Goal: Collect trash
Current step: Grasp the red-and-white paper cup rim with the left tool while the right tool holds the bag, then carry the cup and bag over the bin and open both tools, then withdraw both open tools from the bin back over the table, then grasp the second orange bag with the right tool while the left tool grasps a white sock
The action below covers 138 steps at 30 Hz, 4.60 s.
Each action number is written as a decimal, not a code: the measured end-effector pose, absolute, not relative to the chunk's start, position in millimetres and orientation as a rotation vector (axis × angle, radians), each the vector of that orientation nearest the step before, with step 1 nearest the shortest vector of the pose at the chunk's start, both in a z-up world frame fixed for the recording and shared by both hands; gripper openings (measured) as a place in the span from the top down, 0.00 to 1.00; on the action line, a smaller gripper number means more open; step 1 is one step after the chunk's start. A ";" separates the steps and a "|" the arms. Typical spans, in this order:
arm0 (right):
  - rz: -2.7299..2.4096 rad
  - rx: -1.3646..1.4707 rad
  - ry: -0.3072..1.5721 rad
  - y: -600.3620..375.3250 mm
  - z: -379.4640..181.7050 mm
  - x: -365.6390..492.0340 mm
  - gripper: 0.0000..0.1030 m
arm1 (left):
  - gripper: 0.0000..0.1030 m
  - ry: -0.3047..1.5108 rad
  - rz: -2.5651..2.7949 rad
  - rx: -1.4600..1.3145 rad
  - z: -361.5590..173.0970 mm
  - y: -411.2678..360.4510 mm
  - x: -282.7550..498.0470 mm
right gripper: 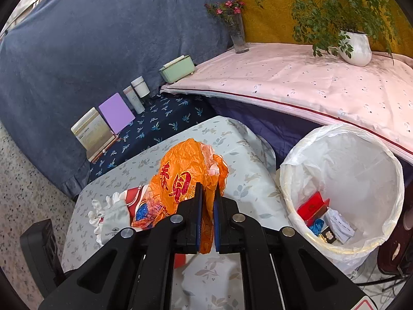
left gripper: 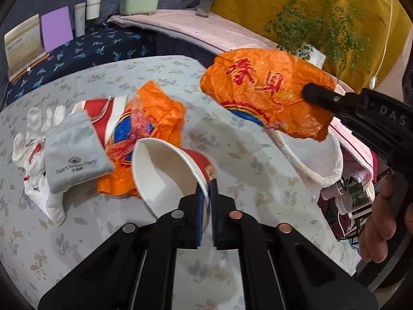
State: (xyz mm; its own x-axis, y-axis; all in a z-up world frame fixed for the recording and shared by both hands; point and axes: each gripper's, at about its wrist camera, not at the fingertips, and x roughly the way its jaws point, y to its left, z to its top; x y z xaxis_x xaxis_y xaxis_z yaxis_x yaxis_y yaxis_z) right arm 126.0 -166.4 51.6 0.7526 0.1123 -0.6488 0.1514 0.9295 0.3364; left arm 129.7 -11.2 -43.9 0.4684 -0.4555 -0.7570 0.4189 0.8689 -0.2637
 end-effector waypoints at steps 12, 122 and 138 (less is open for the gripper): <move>-0.102 0.416 0.644 -216.3 69.5 102.1 0.93 | 0.98 0.872 -0.602 -0.014 -11.2 -57.0 123.3; -0.092 0.079 0.770 -50.4 16.3 123.5 0.12 | 0.07 0.864 -0.038 -0.081 -52.8 145.1 134.2; -0.061 -0.020 0.858 -4.8 -22.4 156.6 0.13 | 0.07 0.920 -0.054 -0.079 -78.9 165.3 144.6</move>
